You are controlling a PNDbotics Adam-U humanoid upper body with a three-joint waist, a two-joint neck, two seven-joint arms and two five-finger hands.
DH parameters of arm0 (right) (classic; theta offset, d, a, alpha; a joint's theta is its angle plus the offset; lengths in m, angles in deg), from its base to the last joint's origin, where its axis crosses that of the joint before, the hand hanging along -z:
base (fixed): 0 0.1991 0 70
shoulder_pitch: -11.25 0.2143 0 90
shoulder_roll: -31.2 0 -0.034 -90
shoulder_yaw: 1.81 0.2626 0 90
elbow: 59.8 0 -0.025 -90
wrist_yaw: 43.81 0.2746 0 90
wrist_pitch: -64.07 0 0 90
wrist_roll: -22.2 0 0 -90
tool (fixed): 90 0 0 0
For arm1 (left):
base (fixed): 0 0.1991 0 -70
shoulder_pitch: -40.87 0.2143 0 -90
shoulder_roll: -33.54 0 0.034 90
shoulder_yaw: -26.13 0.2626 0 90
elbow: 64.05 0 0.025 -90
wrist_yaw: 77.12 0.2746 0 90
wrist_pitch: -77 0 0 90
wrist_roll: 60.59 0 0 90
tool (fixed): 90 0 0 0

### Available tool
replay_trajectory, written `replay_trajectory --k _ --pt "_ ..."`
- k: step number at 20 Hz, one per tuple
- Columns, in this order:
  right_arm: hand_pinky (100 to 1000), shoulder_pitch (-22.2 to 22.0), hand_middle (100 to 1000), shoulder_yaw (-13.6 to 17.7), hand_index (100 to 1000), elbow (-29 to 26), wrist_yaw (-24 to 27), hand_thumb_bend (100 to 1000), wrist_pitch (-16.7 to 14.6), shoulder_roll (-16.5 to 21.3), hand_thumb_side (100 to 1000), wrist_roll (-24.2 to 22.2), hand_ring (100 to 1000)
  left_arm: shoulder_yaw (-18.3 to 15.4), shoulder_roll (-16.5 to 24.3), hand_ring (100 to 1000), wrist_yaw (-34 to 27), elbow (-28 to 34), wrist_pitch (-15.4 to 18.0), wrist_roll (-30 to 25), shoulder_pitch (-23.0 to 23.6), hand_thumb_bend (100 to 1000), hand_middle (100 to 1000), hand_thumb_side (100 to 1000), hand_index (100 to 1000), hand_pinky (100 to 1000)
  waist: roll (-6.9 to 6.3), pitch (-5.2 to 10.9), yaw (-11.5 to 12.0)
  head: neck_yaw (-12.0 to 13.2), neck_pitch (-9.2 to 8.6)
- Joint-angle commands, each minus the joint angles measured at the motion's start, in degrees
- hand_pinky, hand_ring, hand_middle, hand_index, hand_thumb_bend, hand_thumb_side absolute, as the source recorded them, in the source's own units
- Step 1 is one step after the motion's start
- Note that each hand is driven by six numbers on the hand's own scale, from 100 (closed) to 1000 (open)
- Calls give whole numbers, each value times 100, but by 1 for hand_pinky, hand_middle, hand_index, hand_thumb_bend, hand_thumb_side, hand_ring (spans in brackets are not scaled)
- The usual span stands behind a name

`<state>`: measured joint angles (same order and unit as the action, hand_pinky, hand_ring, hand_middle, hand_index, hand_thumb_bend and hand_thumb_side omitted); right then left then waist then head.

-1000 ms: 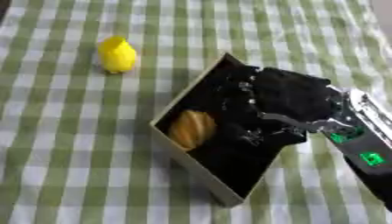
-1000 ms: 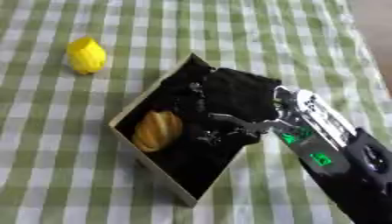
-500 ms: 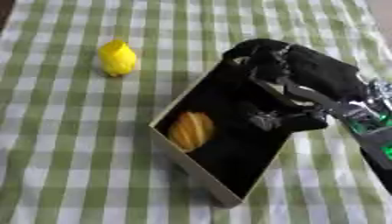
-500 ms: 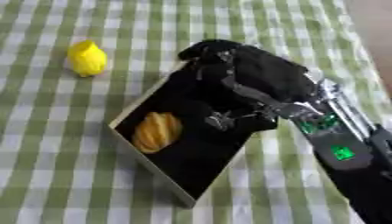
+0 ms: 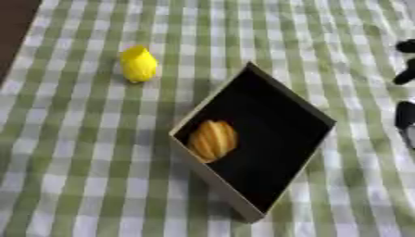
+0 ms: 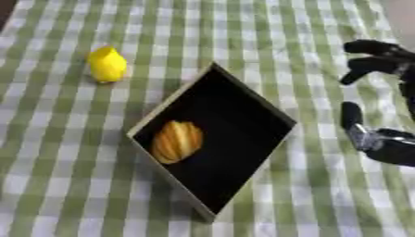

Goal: Pick up objects on the table and place them in the box.

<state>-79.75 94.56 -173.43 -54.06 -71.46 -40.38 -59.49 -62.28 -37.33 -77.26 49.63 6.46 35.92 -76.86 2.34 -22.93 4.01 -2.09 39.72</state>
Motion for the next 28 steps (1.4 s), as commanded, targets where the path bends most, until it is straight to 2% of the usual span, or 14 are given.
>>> replay_trajectory --k 1,4,5,7,9,11,12,18,20,24,25,28 --pt "906 -267 557 270 797 -96 -106 100 -480 -195 120 427 845 162 724 654 493 87 -399 -220 -350 100 732 522 885 782 -34 96 -56 135 2" --pt "905 -485 556 405 789 -96 -371 100 -625 -521 100 847 839 490 1198 695 1141 -124 -678 -1186 -838 100 741 523 899 780 -66 97 -185 204 11" --pt "905 -522 555 424 788 -96 -464 100 -635 -602 100 974 838 588 1295 713 1372 -236 -676 -1555 -980 100 746 468 904 776 -75 97 -220 208 16" --pt "905 -596 552 441 785 -96 -642 100 -632 -755 112 1177 835 776 1430 734 1825 -494 -549 -2169 -1253 100 754 420 915 779 -91 95 -281 206 23" --pt "905 -645 548 436 782 -96 -803 100 -595 -889 144 1331 833 970 1442 755 2146 -824 -365 -2612 -1534 100 768 410 931 787 -100 94 -321 194 7" --pt "905 -663 543 417 778 -96 -911 100 -516 -981 195 1454 830 1135 1399 784 2411 -1166 -157 -2984 -1784 103 787 452 929 801 -108 94 -346 180 -6" --pt "905 -670 542 404 777 -96 -953 100 -460 -1015 205 1495 829 1215 1366 791 2532 -1355 -52 -3160 -1904 142 788 464 922 805 -113 95 -353 172 -15" --pt "903 -664 535 342 774 -96 -1081 100 -289 -1102 235 1623 822 1490 1057 828 3017 -2391 343 -3777 -2417 258 792 533 907 825 -127 108 -359 175 -12" --pt "903 -664 533 340 772 -96 -1084 100 -261 -1108 241 1648 820 1536 972 834 3160 -2642 396 -3919 -2511 256 792 534 912 830 -128 113 -364 185 -10" --pt "903 -664 525 328 765 -96 -1063 100 -146 -1155 312 1631 815 1590 804 839 3250 -3094 388 -4075 -2665 210 799 529 923 839 -140 123 -355 197 -4" --pt "903 -659 523 324 764 -96 -1050 100 -110 -1173 334 1612 813 1607 755 838 3224 -3215 366 -4110 -2709 188 800 550 926 840 -145 124 -349 200 -3" --pt "902 -630 519 319 762 -96 -972 100 -3 -1218 376 1559 810 1658 605 841 3198 -3561 264 -4221 -2834 202 803 581 931 840 -156 126 -349 211 -2"
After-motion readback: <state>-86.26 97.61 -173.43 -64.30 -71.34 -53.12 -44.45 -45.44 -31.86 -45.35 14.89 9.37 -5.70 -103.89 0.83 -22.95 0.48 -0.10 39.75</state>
